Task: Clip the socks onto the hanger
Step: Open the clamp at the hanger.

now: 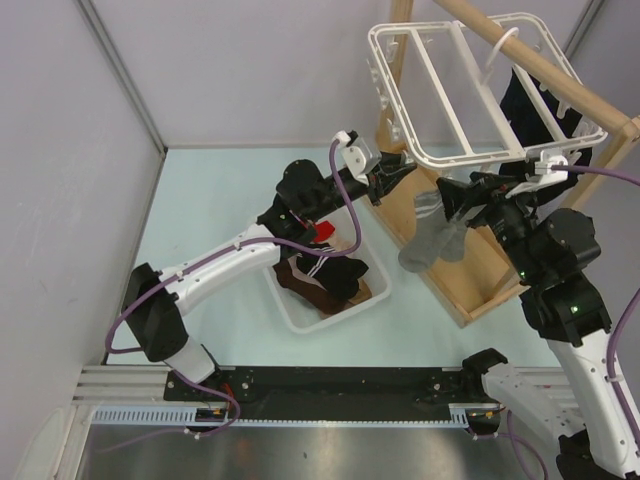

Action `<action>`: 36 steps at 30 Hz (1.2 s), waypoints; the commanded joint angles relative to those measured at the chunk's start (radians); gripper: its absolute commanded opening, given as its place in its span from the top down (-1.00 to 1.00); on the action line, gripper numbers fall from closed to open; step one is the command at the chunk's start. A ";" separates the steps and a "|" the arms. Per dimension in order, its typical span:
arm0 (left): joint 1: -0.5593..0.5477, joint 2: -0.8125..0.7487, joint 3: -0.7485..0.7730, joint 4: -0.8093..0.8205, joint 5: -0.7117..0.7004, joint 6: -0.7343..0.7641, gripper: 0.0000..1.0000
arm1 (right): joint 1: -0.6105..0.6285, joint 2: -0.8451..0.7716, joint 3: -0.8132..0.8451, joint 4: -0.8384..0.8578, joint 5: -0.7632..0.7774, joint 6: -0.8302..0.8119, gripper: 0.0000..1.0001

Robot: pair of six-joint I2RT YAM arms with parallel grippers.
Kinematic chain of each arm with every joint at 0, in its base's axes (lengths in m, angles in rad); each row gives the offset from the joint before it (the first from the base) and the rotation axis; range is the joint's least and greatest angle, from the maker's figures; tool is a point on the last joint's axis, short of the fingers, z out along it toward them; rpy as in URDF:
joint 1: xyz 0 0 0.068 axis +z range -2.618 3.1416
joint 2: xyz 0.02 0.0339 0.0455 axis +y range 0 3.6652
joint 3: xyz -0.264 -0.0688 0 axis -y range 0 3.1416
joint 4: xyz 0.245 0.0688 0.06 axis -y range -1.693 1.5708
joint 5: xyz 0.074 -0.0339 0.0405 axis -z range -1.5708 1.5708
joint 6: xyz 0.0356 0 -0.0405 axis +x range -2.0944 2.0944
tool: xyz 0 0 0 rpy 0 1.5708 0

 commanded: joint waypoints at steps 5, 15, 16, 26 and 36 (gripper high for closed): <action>-0.017 -0.035 0.046 -0.020 -0.007 0.015 0.86 | -0.003 -0.075 0.008 0.043 -0.113 -0.016 -0.50; -0.070 -0.051 0.064 -0.081 -0.057 0.062 0.85 | -0.002 -0.014 0.010 0.125 -0.379 0.079 -0.40; -0.073 -0.051 0.069 -0.089 -0.057 0.062 0.86 | 0.000 -0.006 0.010 0.125 -0.385 0.090 -0.39; -0.106 -0.048 0.097 -0.120 -0.039 0.079 0.85 | -0.003 0.031 0.010 0.112 -0.216 0.117 -0.32; -0.125 -0.059 0.098 -0.163 -0.028 0.098 0.84 | -0.018 0.034 0.010 0.151 -0.173 0.179 -0.28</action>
